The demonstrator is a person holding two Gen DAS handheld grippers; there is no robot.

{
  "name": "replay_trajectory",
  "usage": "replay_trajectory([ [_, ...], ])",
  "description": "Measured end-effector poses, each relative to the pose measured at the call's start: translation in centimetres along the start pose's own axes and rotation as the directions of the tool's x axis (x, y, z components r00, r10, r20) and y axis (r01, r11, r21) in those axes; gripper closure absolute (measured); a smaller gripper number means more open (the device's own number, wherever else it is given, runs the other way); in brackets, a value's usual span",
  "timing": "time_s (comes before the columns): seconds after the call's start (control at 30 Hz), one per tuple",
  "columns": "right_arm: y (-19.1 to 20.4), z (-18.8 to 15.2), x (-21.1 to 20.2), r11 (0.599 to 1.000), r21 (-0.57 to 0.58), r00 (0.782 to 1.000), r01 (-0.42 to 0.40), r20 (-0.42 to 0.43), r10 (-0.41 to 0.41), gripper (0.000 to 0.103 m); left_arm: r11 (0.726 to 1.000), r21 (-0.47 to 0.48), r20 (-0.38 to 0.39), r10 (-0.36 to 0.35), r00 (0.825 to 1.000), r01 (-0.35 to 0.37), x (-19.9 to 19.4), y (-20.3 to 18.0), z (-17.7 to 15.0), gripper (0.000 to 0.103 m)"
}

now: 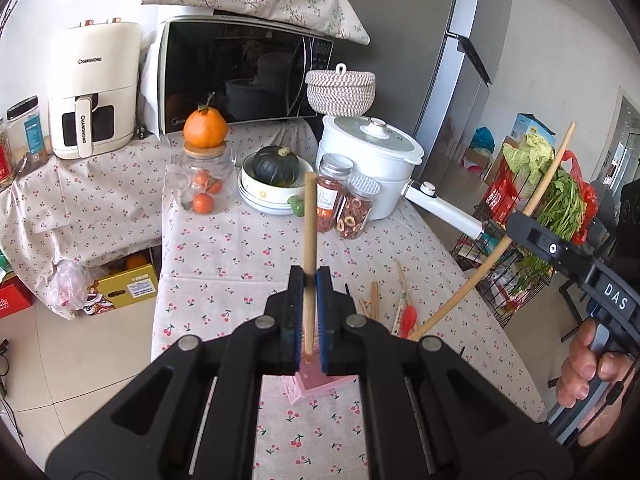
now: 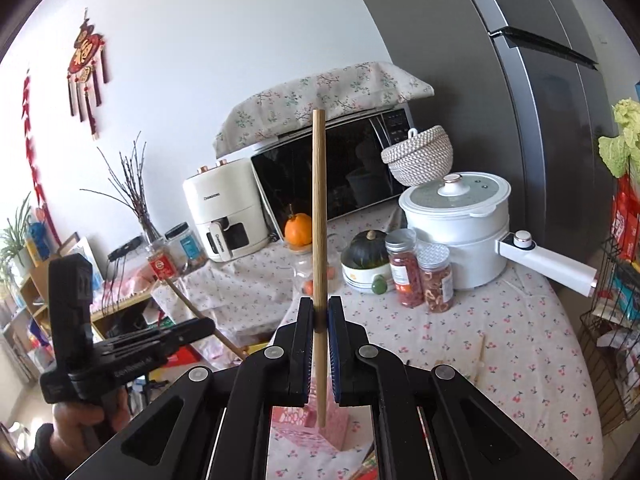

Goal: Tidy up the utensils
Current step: 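Lift the wooden chopstick and lower it into the pink basket with the left tool, then open the left tool to release the chopstick and withdraw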

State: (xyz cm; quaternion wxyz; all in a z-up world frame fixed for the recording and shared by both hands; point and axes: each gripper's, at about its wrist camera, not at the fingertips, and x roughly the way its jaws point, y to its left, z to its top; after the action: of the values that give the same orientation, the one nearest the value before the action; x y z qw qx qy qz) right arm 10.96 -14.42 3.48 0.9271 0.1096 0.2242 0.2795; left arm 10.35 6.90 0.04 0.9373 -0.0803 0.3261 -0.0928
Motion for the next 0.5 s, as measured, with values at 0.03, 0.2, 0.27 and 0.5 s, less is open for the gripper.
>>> replay_trajectory([
  [0.03,0.2,-0.1,0.7,1.000,-0.001,1.000,-0.009,-0.013,0.009,0.096,1.000,-0.005,-0.018,-0.005,1.000,0.005,0.5,0.2,-0.1,0.096],
  [0.2,1.1,-1.6,5.2,1.000,-0.004,0.990,-0.015,-0.137,0.015,0.096,0.999,-0.037,-0.066,-0.024,0.998,0.021,2.2,1.1,-0.6,0.096],
  [0.27,1.2,-2.4,6.7,1.000,-0.012,0.983,0.002,-0.185,-0.005,0.096,0.999,-0.045,-0.067,-0.030,0.997,0.027,2.6,1.2,-0.6,0.096],
  [0.5,0.3,-3.8,9.4,1.000,-0.001,0.968,0.003,-0.253,-0.003,0.095,0.997,-0.072,-0.049,-0.039,0.998,0.035,2.8,1.4,-0.4,0.083],
])
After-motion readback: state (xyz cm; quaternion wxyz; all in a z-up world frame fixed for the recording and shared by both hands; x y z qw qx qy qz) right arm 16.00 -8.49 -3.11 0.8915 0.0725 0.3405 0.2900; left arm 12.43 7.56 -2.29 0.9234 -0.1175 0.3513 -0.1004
